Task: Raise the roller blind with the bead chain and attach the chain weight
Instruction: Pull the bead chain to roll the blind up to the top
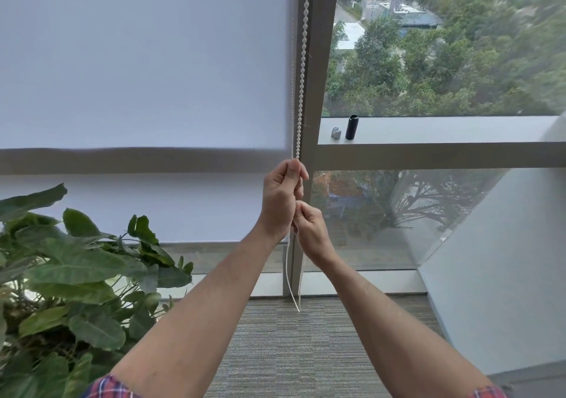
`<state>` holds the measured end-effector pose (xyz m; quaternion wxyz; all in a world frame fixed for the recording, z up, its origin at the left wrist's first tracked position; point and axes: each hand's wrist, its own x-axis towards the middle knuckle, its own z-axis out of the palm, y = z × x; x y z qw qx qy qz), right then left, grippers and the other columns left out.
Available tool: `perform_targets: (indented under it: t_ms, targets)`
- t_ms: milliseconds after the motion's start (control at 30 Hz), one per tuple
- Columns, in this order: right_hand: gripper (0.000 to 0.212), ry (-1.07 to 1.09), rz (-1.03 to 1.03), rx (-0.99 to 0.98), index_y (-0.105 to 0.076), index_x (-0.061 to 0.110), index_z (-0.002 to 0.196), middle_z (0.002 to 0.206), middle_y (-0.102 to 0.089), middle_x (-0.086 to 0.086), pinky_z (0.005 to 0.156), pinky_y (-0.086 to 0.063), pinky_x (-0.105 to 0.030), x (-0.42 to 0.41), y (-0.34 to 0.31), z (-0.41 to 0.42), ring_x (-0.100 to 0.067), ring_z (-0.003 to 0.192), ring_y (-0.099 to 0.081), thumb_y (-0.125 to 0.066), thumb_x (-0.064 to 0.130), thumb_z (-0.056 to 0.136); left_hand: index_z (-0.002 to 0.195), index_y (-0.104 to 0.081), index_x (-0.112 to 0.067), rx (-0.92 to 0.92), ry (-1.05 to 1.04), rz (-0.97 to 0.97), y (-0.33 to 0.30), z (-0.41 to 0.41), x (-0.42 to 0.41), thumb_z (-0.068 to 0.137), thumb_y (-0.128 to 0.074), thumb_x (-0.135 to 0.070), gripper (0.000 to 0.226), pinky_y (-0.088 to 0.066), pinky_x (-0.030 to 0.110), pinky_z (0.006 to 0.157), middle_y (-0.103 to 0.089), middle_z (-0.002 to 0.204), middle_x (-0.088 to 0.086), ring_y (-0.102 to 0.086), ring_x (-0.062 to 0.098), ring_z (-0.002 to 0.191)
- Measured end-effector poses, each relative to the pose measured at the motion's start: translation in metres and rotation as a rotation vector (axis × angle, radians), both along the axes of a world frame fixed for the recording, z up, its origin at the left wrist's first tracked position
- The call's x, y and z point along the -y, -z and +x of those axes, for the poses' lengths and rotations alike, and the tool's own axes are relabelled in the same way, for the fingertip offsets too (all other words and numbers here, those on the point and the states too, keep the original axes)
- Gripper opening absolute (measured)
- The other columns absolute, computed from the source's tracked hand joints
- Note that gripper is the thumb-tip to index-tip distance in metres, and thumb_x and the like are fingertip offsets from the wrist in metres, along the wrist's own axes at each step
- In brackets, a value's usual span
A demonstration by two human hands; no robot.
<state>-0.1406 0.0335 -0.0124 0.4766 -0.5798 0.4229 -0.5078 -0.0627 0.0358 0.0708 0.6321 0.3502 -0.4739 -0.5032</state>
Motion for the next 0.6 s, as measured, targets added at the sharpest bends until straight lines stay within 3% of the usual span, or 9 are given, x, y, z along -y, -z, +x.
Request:
perform_targets:
  t_ms: [67,133,200,267,367,467,533,600]
  targets:
    - [0.038,-0.084,0.007,-0.068,-0.055,0.028,0.06,0.058,-0.054,0.013,0.058,-0.038,-0.028,0.004,-0.006,-0.012,-0.006,0.058,-0.047,-0.044,0.026,0.096,0.065,-0.056,-0.022,0.033,-0.048,0.01,0.007,0.004,-0.002,0.097,-0.045,-0.028,0.034,-0.026,0.022,0.043,-0.036,0.052,-0.006,-0.029,0.009,0.046]
    - [0.03,-0.105,0.036,-0.076,-0.072,0.024,0.083,0.081,-0.072,0.01,0.077,-0.049,-0.026,0.01,-0.011,-0.025,-0.007,0.08,-0.065,-0.044,0.026,0.093,0.067,-0.056,-0.019,0.029,-0.059,0.005,0.017,0.008,-0.005,0.097,-0.045,-0.025,0.032,-0.028,0.025,0.048,-0.038,0.054,-0.004,-0.032,0.011,0.049]
    - [0.039,-0.046,0.067,-0.021,-0.072,0.013,0.11,0.105,-0.075,-0.002,0.093,-0.05,-0.031,0.016,-0.02,-0.03,-0.015,0.102,-0.068,-0.042,0.029,0.091,0.066,-0.057,-0.019,0.031,-0.059,0.011,0.024,0.009,-0.01,0.096,-0.045,-0.019,0.032,-0.03,0.024,0.053,-0.041,0.054,-0.007,-0.034,0.01,0.053]
    - [0.045,0.005,0.059,0.037,-0.068,0.011,0.118,0.11,-0.073,-0.012,0.096,-0.05,-0.039,0.02,-0.039,-0.026,-0.022,0.107,-0.067,-0.037,0.035,0.096,0.063,-0.057,-0.024,0.061,-0.066,0.035,0.03,0.006,-0.012,0.095,-0.045,-0.018,0.035,-0.03,0.023,0.053,-0.04,0.054,-0.009,-0.033,0.01,0.053]
    - [0.05,0.017,-0.034,0.167,-0.069,0.012,0.112,0.099,-0.072,-0.014,0.089,-0.051,-0.042,0.023,-0.078,-0.012,-0.027,0.096,-0.068,-0.031,0.041,0.101,0.063,-0.057,-0.026,0.119,-0.071,0.083,0.046,0.004,-0.015,0.096,-0.047,-0.025,0.034,-0.028,0.023,0.051,-0.039,0.054,-0.01,-0.033,0.009,0.053]
    - [0.045,-0.057,-0.144,0.287,-0.071,0.015,0.108,0.083,-0.067,-0.01,0.07,-0.051,-0.039,0.023,-0.112,-0.003,-0.026,0.074,-0.062,-0.031,0.037,0.104,0.064,-0.057,-0.026,0.181,-0.046,0.145,0.073,0.007,-0.019,0.097,-0.046,-0.028,0.035,-0.029,0.024,0.053,-0.039,0.055,-0.009,-0.034,0.008,0.053]
    - [0.041,-0.083,-0.182,0.324,-0.07,0.016,0.101,0.07,-0.057,-0.003,0.053,-0.041,-0.031,0.022,-0.123,0.003,-0.017,0.058,-0.049,-0.033,0.033,0.105,0.063,-0.057,-0.026,0.196,-0.042,0.199,0.088,0.01,-0.023,0.095,-0.045,-0.025,0.034,-0.026,0.029,0.054,-0.036,0.058,-0.001,-0.032,0.01,0.053]
    - [0.039,-0.08,-0.173,0.323,-0.066,0.017,0.085,0.06,-0.044,0.006,0.045,-0.026,-0.025,0.021,-0.122,0.01,-0.01,0.05,-0.033,-0.034,0.029,0.104,0.063,-0.057,-0.026,0.207,-0.04,0.235,0.099,0.012,-0.025,0.093,-0.045,-0.022,0.033,-0.023,0.03,0.052,-0.034,0.058,0.002,-0.031,0.011,0.052]
